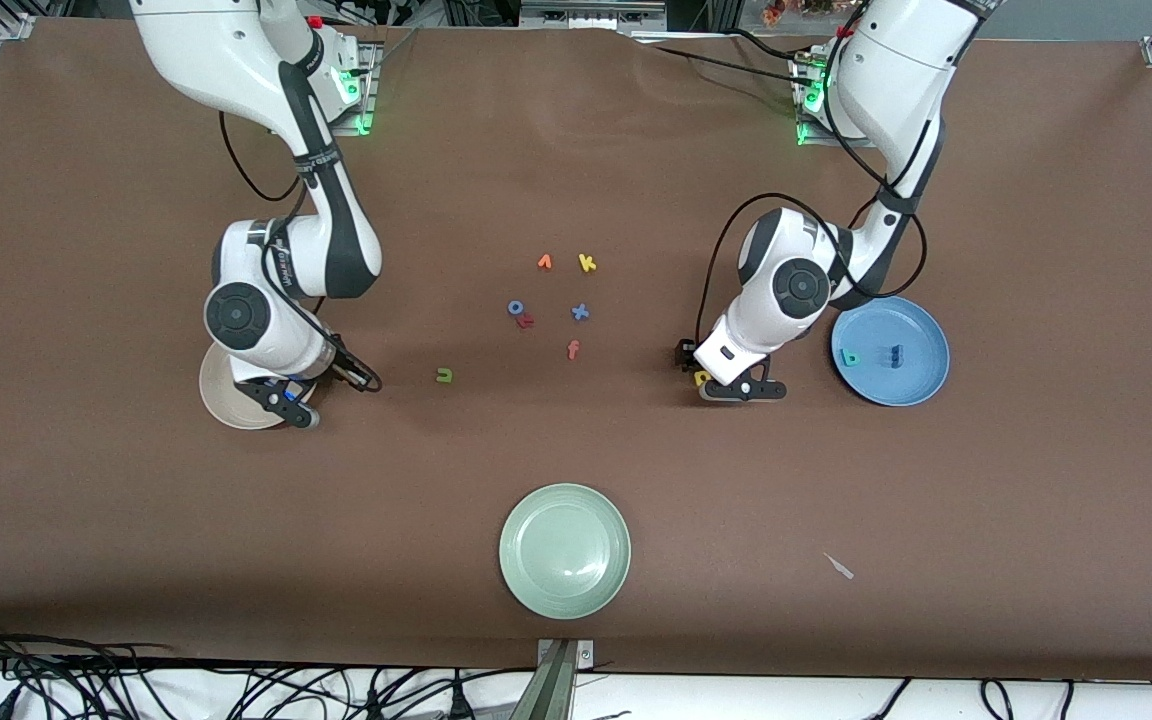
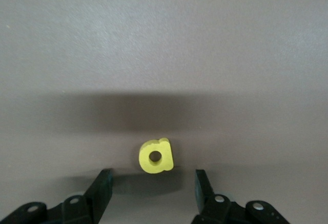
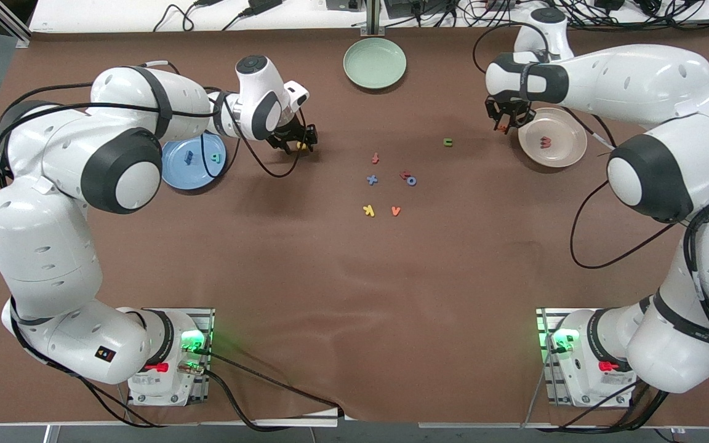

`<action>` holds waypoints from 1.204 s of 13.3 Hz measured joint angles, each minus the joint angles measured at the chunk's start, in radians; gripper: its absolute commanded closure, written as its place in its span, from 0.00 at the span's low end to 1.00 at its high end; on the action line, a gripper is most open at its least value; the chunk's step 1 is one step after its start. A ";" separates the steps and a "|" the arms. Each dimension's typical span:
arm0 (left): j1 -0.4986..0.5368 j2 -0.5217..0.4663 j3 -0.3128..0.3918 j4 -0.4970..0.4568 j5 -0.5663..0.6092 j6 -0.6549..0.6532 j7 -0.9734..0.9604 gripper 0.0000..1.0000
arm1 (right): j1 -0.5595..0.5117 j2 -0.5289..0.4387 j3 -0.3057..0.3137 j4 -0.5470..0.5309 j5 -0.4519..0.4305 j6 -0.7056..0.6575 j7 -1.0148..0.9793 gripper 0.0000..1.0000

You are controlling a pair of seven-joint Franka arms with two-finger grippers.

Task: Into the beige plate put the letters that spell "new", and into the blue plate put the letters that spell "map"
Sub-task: 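Place teal b and orange e on their plates with both grippers, then reach the left gripper to yellow a while the right gripper reaches green u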

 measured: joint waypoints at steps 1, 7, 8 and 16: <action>-0.005 0.002 0.005 0.003 0.003 0.001 -0.001 0.32 | 0.000 -0.015 -0.020 -0.026 0.000 0.003 -0.067 0.93; -0.006 0.004 0.017 0.006 0.033 0.001 -0.001 0.51 | -0.014 -0.070 -0.141 -0.144 0.000 0.039 -0.426 0.09; -0.006 0.004 0.017 0.006 0.033 0.001 -0.001 0.52 | -0.020 -0.068 -0.141 -0.147 0.000 0.048 -0.439 0.00; -0.006 0.005 0.021 0.007 0.033 0.000 0.000 0.75 | -0.004 -0.066 -0.017 -0.093 0.002 0.055 -0.358 0.00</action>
